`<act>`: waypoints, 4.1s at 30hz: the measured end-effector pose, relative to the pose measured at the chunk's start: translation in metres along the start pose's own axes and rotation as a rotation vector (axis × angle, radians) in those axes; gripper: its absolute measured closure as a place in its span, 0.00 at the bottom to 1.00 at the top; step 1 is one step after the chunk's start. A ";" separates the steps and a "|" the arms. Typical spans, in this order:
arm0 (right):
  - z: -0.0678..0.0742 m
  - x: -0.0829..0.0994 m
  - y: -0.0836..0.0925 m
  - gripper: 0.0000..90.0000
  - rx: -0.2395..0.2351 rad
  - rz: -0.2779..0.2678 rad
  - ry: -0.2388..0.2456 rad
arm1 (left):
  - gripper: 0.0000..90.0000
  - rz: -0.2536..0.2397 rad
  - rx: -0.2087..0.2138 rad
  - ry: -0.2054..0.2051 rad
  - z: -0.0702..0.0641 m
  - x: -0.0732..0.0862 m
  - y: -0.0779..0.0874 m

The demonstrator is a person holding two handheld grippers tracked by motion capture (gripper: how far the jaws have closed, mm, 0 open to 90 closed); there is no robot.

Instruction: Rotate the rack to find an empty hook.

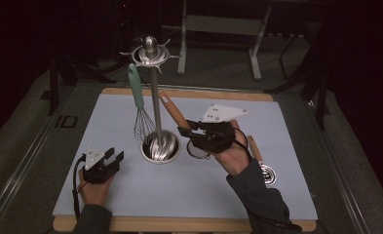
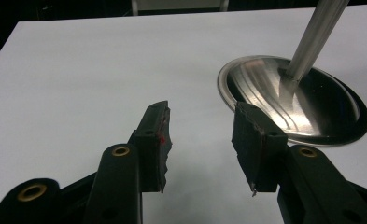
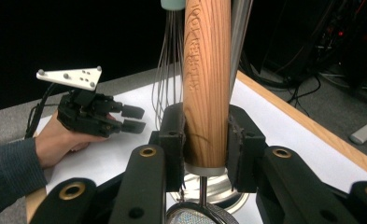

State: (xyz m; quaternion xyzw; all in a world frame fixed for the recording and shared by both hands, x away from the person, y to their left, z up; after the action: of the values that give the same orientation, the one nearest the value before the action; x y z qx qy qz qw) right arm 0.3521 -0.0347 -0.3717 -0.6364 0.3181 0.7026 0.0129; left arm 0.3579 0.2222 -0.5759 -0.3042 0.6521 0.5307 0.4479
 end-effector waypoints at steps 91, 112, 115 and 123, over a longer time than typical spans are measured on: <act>-0.027 -0.051 -0.036 0.70 0.046 -0.139 -0.007 | 0.63 -0.002 0.001 0.002 0.000 0.000 0.000; -0.014 -0.052 -0.023 0.63 0.040 -0.119 0.067 | 0.63 -0.001 0.001 0.001 0.000 0.000 0.000; -0.014 -0.050 -0.020 0.62 0.048 -0.109 0.079 | 0.63 -0.001 0.001 0.001 0.000 0.000 0.000; -0.023 -0.040 -0.011 0.62 0.074 -0.063 0.100 | 0.63 -0.001 -0.003 -0.002 0.000 0.000 0.000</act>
State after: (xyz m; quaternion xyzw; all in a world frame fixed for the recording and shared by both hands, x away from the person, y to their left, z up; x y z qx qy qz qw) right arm 0.3849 -0.0210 -0.3402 -0.6794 0.3239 0.6570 0.0428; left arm 0.3578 0.2220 -0.5756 -0.3046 0.6507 0.5317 0.4485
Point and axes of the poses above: each handheld gripper's, and its own axes: y roughly backward along the jaws, x roughly out of its underside, z roughly to its left, the point moved 9 cm from there along -y, roughly forward along the jaws, and after that the axes turned 3 degrees about -x, right-handed, at the moved point
